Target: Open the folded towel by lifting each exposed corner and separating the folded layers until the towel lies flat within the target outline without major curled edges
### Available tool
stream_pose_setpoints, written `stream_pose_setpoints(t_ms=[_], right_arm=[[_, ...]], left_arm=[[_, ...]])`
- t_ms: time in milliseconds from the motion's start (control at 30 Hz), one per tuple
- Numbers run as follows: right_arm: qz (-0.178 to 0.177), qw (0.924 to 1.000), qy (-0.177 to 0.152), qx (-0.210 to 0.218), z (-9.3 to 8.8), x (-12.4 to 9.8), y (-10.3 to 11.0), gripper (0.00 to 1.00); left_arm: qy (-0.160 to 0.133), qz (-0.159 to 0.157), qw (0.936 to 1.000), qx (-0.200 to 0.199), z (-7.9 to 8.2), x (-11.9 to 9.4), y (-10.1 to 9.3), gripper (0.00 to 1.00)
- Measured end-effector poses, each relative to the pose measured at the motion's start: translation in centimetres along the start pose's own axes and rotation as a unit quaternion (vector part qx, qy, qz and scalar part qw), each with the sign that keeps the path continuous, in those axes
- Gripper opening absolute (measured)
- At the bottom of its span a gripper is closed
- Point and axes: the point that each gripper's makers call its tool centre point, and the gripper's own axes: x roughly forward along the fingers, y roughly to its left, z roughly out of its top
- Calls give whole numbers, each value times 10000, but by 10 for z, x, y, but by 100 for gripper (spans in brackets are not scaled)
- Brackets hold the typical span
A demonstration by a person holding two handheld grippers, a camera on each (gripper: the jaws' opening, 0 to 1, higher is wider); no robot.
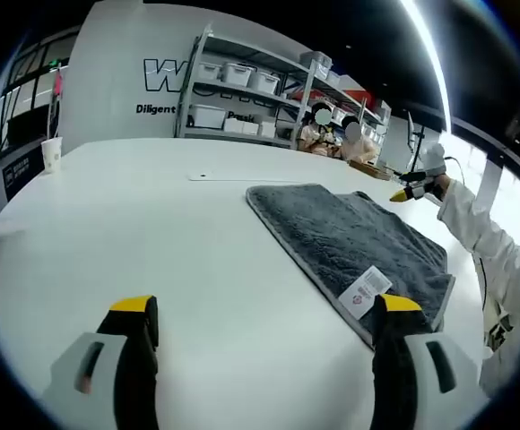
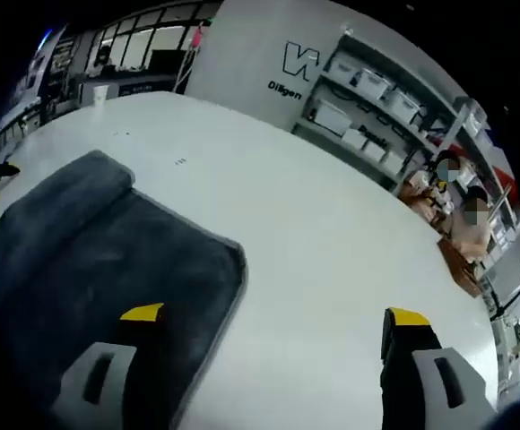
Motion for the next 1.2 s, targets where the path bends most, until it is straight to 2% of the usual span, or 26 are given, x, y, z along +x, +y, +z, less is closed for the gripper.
stream_pose_setpoints(t_ms=[133, 167, 300, 400, 667, 867, 1000, 1200], right_arm=[[197, 9994, -145, 255, -11, -19, 6, 99], [281, 9986, -252, 357, -16, -29, 10, 99], [439, 9963, -340, 650, -37, -53, 24, 99], [555, 9954, -309, 716, -54, -69, 36, 98], [603, 9923, -376, 1018, -94, -107, 59, 72], [783, 9899, -445, 1093, -106, -127, 77, 51], [982, 9876, -457, 1140, -111, -128, 90, 33], [1168, 9849, -309, 1240, -123, -119, 103, 22]], left_arm=[[7, -36, 10000, 24, 0, 0, -2, 99], [5, -44, 10000, 27, 0, 1, -3, 99], [-45, -130, 9999, 28, 1, 0, -7, 99], [-72, -172, 9998, 28, 2, 0, -9, 99], [-43, -190, 9998, 26, 1, 1, -10, 99], [0, -180, 9998, 57, 0, 2, -10, 99], [-1, -170, 9998, 51, 0, 2, -10, 99], [18, -167, 9998, 69, -1, 2, -10, 99]])
